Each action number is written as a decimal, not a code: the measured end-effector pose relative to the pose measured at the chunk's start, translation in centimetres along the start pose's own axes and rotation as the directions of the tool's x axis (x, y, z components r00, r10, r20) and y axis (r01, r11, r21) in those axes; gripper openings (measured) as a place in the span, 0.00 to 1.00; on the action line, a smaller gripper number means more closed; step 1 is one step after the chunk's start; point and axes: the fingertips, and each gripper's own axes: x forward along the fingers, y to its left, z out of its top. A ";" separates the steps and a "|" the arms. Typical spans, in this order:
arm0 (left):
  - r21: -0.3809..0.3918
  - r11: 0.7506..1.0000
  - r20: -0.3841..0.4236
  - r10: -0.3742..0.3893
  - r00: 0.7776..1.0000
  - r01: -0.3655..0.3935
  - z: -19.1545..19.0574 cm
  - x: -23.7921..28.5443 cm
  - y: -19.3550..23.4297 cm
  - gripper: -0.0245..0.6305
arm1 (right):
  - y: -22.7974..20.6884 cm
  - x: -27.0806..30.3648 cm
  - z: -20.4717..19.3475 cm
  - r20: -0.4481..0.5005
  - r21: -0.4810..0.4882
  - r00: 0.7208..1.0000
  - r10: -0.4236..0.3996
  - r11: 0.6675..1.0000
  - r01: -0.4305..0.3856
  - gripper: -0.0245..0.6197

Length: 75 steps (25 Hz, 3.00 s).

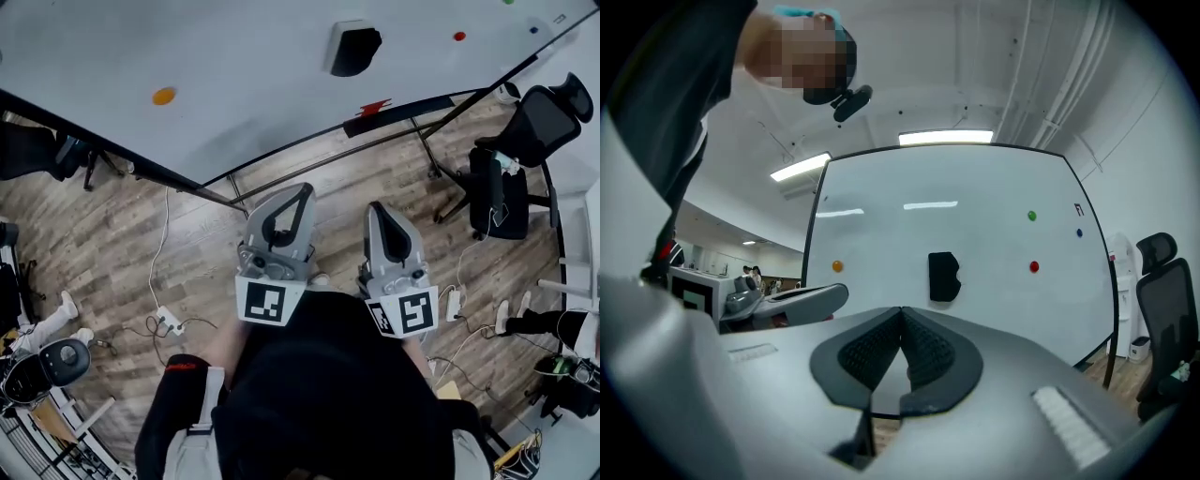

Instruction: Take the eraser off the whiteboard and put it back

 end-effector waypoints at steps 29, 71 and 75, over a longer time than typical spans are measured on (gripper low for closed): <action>0.004 0.998 0.011 -0.063 0.998 0.063 -4.0 7.2 6.4 0.04 | -3.8 11.8 0.1 0.018 -0.040 0.998 -0.060 0.997 0.061 0.04; 0.026 1.000 -0.005 0.017 1.000 -0.017 -5.2 8.8 9.1 0.04 | -8.1 21.4 2.3 -0.028 -0.032 0.998 -0.051 0.998 0.050 0.47; 0.019 1.000 -0.003 0.016 1.000 -0.016 -5.3 9.2 9.0 0.04 | -8.5 21.7 2.3 -0.030 -0.034 0.998 -0.057 0.998 0.056 0.43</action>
